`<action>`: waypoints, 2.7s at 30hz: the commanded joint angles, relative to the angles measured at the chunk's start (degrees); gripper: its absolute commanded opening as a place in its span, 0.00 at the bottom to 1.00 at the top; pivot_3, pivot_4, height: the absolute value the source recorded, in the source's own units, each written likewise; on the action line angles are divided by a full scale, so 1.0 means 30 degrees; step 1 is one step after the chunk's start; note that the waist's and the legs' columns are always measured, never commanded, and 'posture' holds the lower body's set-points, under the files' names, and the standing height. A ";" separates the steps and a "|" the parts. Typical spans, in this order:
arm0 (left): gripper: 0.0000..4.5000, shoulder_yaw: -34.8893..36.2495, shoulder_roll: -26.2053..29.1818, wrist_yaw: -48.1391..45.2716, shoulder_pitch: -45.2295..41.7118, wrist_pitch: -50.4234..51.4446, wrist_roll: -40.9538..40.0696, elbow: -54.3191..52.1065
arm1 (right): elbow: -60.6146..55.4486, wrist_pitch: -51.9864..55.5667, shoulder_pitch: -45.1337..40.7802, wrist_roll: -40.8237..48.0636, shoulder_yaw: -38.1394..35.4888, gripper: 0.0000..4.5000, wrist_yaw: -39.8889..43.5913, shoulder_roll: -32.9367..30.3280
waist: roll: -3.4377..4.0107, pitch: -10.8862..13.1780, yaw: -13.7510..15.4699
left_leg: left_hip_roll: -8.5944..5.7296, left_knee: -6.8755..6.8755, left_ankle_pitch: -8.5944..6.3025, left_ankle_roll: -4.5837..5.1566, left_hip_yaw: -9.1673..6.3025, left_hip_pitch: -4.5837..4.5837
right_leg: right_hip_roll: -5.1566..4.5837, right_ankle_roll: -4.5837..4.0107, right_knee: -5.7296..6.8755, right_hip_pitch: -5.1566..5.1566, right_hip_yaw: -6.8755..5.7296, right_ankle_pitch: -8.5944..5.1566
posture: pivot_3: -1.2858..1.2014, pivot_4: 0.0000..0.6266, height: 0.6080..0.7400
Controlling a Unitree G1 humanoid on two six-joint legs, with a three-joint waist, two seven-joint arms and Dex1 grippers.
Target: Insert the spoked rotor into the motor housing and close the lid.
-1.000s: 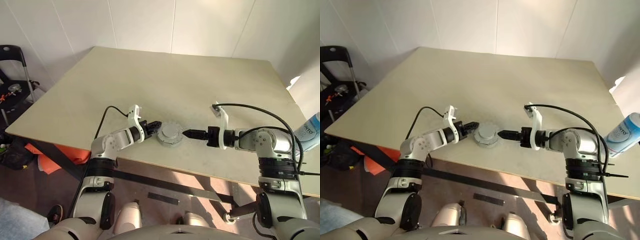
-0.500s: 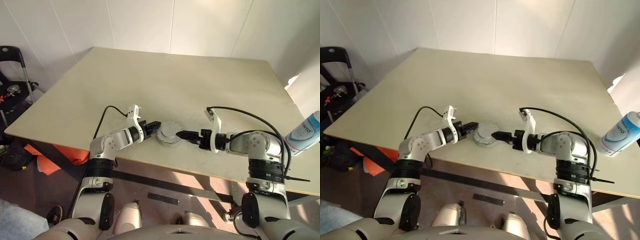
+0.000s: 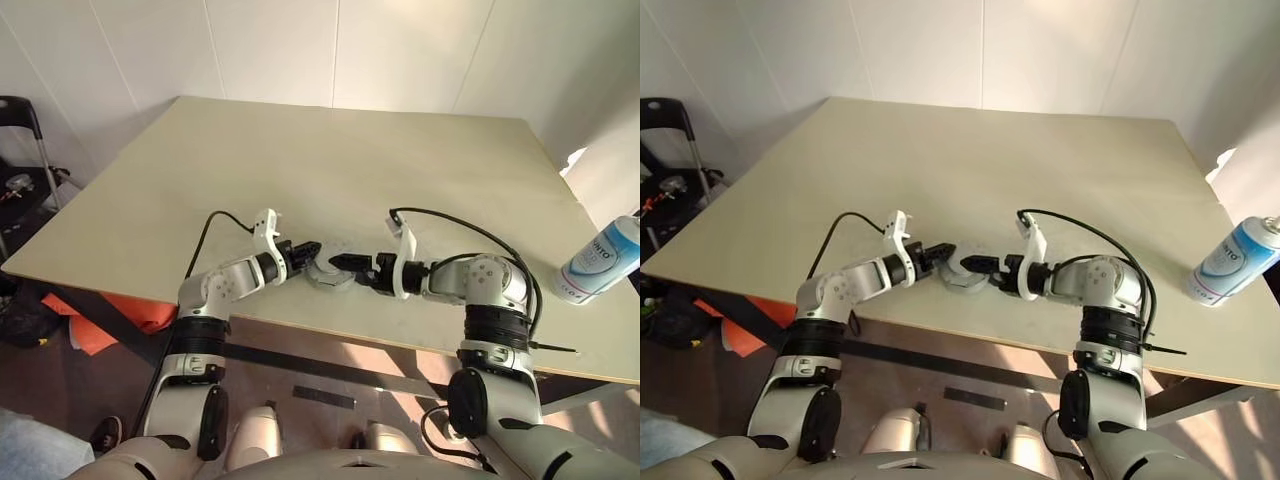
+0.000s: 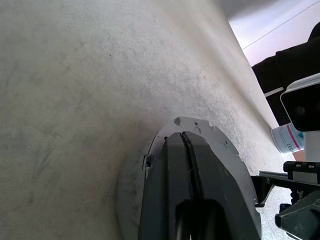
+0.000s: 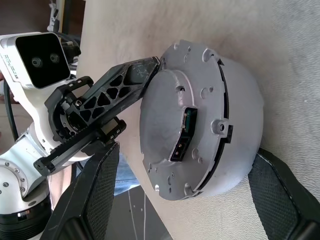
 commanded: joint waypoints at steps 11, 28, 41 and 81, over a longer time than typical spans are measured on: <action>0.00 -0.0125 0.0221 -0.0028 -0.0037 -0.0207 -0.0146 -0.0206 | 0.2145 -0.2016 -0.1321 -0.0178 0.0381 0.63 -0.1097 0.1386 | -0.0001 0.0000 -0.0335 | 0.0003 -0.0050 0.0025 -0.0042 0.0006 0.0030 | 0.0007 -0.0031 0.0007 -0.0004 -0.0001 -0.0013 | 0.52 0.00 1.00; 0.00 0.1979 0.0406 0.0170 0.0087 -0.2188 -0.0922 -0.0501 | 0.4583 -0.4362 -0.2793 0.0019 -0.1615 0.50 -0.2585 0.0869 | 0.0000 -0.0001 -0.0314 | 0.0001 -0.0094 0.0051 -0.0081 0.0012 0.0049 | 0.0006 -0.0036 0.0007 -0.0004 -0.0001 -0.0012 | 0.52 0.00 1.00; 0.00 0.3632 0.0706 0.0710 0.1083 -0.2303 -0.2274 -0.1361 | 0.8866 -0.7397 -0.5317 0.0412 -0.2992 0.50 -0.3578 -0.0223 | -0.0002 0.0012 -0.0016 | -0.0017 -0.0091 0.0049 -0.0076 0.0014 -0.0029 | 0.0000 -0.0057 0.0011 -0.0036 -0.0003 -0.0001 | 0.52 0.00 1.00; 0.00 0.6535 -0.0798 0.3635 0.0371 -0.2115 -0.6773 -0.0370 | 1.3976 -1.4461 -1.0086 0.6621 -0.9422 0.49 -0.7208 -0.0794 | -0.0005 0.0037 0.0185 | 0.0059 0.0534 -0.0136 0.0231 0.0021 -0.0790 | -0.0016 0.0018 0.0331 -0.0628 -0.0066 0.0072 | 0.52 0.00 1.00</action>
